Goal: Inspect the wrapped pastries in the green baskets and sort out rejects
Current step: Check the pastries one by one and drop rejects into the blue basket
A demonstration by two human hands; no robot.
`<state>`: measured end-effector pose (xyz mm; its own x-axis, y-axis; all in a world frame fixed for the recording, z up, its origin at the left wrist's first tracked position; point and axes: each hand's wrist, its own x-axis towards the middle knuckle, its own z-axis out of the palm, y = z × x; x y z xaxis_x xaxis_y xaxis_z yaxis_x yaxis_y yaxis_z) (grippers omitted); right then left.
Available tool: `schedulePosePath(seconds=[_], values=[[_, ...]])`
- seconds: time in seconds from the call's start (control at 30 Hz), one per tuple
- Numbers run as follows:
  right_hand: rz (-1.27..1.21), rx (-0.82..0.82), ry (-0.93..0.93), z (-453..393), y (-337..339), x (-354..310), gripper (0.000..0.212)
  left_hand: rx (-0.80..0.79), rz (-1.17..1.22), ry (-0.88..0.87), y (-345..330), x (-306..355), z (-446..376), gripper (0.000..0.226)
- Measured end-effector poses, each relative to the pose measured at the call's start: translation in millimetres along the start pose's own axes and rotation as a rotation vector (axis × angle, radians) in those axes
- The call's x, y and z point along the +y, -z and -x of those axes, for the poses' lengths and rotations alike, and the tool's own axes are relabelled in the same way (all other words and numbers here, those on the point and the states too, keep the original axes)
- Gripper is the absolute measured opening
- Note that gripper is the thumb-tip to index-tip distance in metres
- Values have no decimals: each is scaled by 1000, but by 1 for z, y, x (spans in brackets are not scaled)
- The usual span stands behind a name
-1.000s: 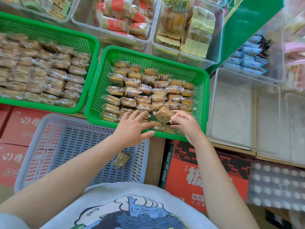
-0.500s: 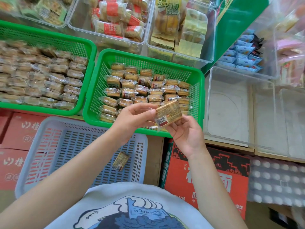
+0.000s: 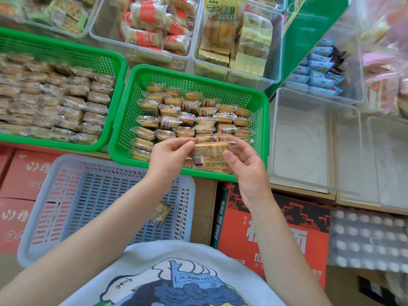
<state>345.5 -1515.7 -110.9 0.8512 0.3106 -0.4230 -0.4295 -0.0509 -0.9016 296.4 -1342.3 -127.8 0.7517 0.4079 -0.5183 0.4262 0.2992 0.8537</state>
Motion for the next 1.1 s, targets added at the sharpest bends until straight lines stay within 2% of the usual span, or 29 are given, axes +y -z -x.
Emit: schedulePosePath(seconds=[0.1,0.2,0.3,0.4,0.53,0.6,0.73,0.8,0.83,1.0,1.1], values=[[-27,61,60,2,-8,1,29,73,62,69,-4,-2,-1,12],[10,68,123,4,-11,-1,11,99,46,94,-5,-5,-4,19],[228,108,237,6,-10,-3,9,50,13,79,-5,-4,-1,21],[422,221,324,4,-5,-3,10,-17,14,38,-3,0,4,20],[187,227,160,1,-5,-4,12,-50,81,49,-2,6,7,22],[146,217,123,0,-7,-2,12,-13,-21,27,-3,7,7,21],[284,222,208,-2,-11,4,13,51,-342,-95,-7,9,4,16],[309,228,212,-2,-12,1,13,54,-367,-124,-7,10,2,16],[257,234,175,-3,-12,-1,13,42,-319,-113,-6,11,2,16],[-324,157,-67,-10,-10,-11,14,-148,94,-14,-1,20,2,10],[-452,162,-93,-13,-4,-12,10,-288,134,1,1,25,1,6]])
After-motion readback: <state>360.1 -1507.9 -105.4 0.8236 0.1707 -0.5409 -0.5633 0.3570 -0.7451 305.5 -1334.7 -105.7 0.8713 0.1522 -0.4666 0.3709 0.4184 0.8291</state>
